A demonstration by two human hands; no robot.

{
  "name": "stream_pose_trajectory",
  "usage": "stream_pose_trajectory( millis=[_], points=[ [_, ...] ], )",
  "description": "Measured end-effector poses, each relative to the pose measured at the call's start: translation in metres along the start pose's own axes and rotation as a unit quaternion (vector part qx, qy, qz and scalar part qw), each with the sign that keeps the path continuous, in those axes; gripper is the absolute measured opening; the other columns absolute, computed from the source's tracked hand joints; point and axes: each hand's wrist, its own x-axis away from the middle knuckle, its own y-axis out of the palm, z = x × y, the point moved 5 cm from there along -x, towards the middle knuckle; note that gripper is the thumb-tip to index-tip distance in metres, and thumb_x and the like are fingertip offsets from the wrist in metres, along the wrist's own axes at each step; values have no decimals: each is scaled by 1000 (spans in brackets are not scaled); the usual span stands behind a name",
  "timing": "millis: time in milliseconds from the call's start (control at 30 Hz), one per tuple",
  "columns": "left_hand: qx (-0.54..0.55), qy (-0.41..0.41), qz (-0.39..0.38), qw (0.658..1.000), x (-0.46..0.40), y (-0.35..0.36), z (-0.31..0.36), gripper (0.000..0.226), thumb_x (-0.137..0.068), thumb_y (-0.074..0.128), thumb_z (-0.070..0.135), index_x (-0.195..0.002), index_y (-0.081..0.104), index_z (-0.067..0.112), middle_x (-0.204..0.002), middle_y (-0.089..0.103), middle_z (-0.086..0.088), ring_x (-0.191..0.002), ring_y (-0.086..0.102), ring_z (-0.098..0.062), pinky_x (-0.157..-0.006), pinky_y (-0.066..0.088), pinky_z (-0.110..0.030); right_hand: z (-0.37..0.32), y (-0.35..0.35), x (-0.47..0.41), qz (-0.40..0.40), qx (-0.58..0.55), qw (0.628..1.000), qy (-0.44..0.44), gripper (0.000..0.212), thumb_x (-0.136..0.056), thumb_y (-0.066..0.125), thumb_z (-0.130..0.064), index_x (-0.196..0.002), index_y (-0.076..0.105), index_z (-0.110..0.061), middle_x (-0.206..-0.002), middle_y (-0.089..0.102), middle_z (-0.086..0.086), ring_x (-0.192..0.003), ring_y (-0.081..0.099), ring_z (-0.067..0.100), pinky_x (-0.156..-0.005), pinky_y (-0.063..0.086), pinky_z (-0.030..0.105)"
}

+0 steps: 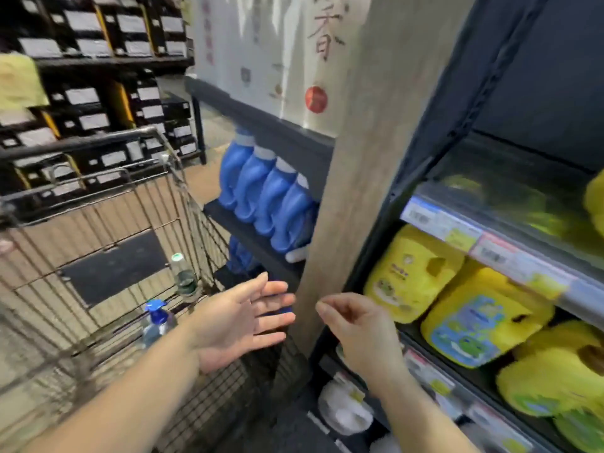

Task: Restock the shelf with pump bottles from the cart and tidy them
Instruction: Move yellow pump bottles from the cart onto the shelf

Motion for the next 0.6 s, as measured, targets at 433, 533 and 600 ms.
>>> stream_pose_trajectory(
  millis=[433, 533, 600],
  points=[
    [164, -76, 365, 913, -47, -333, -87, 36, -95, 49, 21, -131, 52, 19, -137, 57, -7, -122, 54, -28, -102, 37, -43, 180, 377, -99, -206, 140, 941, 231, 15, -80, 69, -30, -70, 59, -31, -94, 72, 1, -92, 66, 23, -83, 53, 37],
    [179, -80, 383, 903, -68, -354, -100, 24, -96, 47, 14, -114, 63, 11, -94, 73, -10, -74, 65, -23, -72, 53, -34, 219, 415, -103, -218, 153, 919, 290, 27, -83, 67, -33, -106, 63, -19, -102, 65, 1, -93, 61, 21, -79, 50, 31],
    [168, -79, 397, 899, -78, -362, -102, 19, -94, 54, 17, -107, 66, 9, -70, 69, -5, -54, 60, -17, -48, 45, -26, 259, 438, -107, -206, 176, 910, 312, 49, -79, 69, -37, -120, 56, -14, -115, 63, 5, -102, 61, 24, -88, 52, 37]
  ],
)
